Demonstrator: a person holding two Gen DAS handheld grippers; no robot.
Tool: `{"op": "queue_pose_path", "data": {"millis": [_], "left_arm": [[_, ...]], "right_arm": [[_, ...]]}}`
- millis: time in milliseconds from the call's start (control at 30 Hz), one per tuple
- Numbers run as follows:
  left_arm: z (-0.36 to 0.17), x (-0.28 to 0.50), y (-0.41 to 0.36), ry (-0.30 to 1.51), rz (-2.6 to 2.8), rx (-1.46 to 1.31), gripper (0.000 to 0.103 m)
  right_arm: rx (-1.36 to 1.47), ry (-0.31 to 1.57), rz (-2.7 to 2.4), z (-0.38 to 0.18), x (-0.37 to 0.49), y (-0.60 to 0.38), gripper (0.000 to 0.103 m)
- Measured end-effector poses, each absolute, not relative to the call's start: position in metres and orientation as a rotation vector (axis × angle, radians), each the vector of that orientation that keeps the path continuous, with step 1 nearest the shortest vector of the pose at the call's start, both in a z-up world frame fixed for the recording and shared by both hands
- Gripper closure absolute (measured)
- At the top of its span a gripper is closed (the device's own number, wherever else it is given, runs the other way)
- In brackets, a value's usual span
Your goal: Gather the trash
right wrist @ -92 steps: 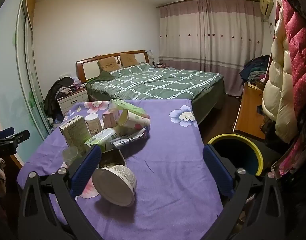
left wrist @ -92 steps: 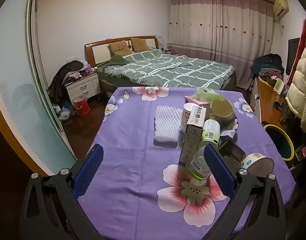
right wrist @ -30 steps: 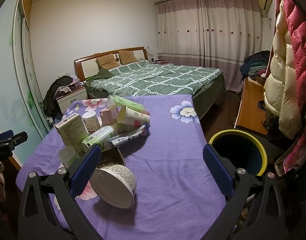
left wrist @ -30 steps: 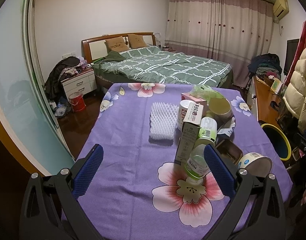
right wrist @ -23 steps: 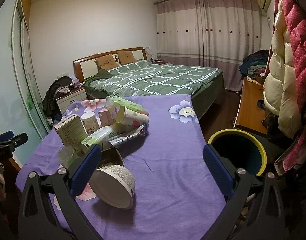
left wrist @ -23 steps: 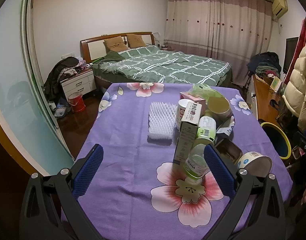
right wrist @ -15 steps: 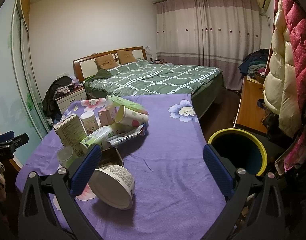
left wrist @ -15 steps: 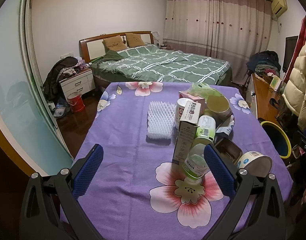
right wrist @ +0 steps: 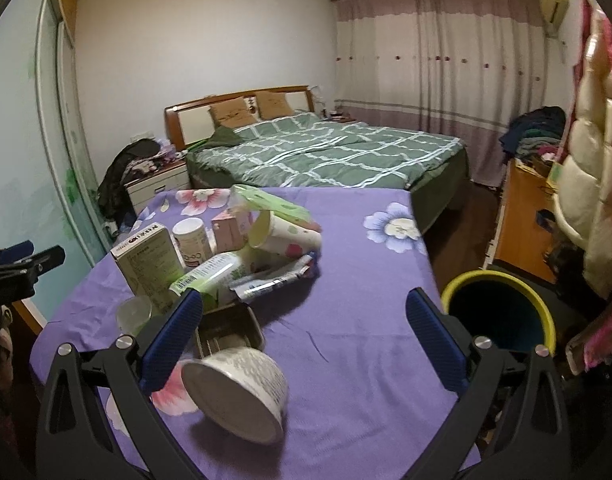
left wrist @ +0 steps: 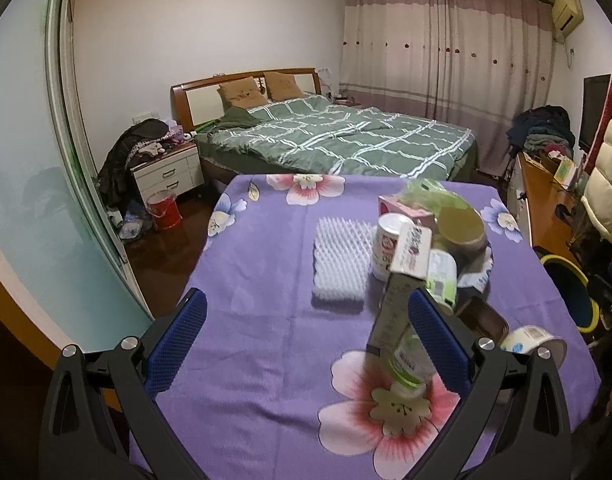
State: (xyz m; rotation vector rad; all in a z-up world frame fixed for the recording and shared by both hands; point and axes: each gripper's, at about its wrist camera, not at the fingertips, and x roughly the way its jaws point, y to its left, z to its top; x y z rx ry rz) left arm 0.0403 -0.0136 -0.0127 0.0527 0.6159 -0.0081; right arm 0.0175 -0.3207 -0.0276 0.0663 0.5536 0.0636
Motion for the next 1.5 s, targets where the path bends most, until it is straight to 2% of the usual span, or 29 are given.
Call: {"op": "queue_pose_path", "data": {"millis": [533,633,733,833,867,900,1000,1167,1500], "left_arm": [[-0.013,0.119,-0.020,0.625,0.019,0.063,0.004],[-0.014,0.130,-0.020,0.624,0.022,0.057,0.004],[-0.016,0.137,-0.019,0.640,0.017,0.042,0.004],[-0.019,0.141,-0.019,0.654,0.002,0.031,0.004],[-0.019,0.140,-0.019,0.654,0.001,0.033,0.004],[-0.020,0.139,-0.019,0.652,0.001,0.036,0.004],[-0.020,0.137,-0.019,0.650,-0.001,0.040,0.004],[-0.019,0.132,-0.017,0.645,-0.017,0.029,0.004],[-0.013,0.117,-0.027,0.625,-0.042,0.048,0.004]], "right_arm": [[-0.069,0.643,0.244,-0.032,0.176,-0.283,0.006],[-0.107,0.686,0.265,-0.039,0.207,-0.274,0.010],[-0.116,0.742,0.283,-0.048,0.234,-0.267,0.020],[-0.128,0.781,0.291,-0.056,0.250,-0.260,0.036],[-0.132,0.792,0.295,-0.058,0.253,-0.258,0.049],[-0.133,0.801,0.298,-0.059,0.256,-0.257,0.067],[-0.147,0.792,0.301,-0.058,0.255,-0.253,0.083],[-0.126,0.746,0.301,-0.041,0.248,-0.256,0.090],[-0.066,0.615,0.271,0.009,0.225,-0.283,0.092]]}}
